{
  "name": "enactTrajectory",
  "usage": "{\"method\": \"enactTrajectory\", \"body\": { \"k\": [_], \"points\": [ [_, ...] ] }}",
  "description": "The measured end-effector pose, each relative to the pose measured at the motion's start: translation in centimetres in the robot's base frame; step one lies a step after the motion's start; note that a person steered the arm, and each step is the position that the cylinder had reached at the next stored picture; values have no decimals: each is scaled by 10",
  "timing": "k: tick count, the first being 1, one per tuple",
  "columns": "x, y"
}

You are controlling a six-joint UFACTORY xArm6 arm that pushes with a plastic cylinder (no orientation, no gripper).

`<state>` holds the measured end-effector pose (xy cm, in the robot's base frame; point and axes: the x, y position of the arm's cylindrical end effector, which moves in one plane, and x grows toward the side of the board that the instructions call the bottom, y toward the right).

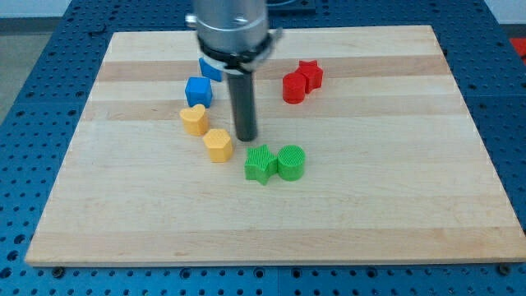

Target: Move the yellow hexagon slightly left

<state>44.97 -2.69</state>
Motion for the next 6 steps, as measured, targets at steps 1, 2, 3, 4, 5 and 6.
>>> {"method": "enactTrajectory", "body": {
  "k": [1,2,3,4,5,6],
  "points": [
    [18,2],
    [15,-8],
    [12,-23],
    [14,-48],
    [20,-72],
    [34,-87]
  ]
}}
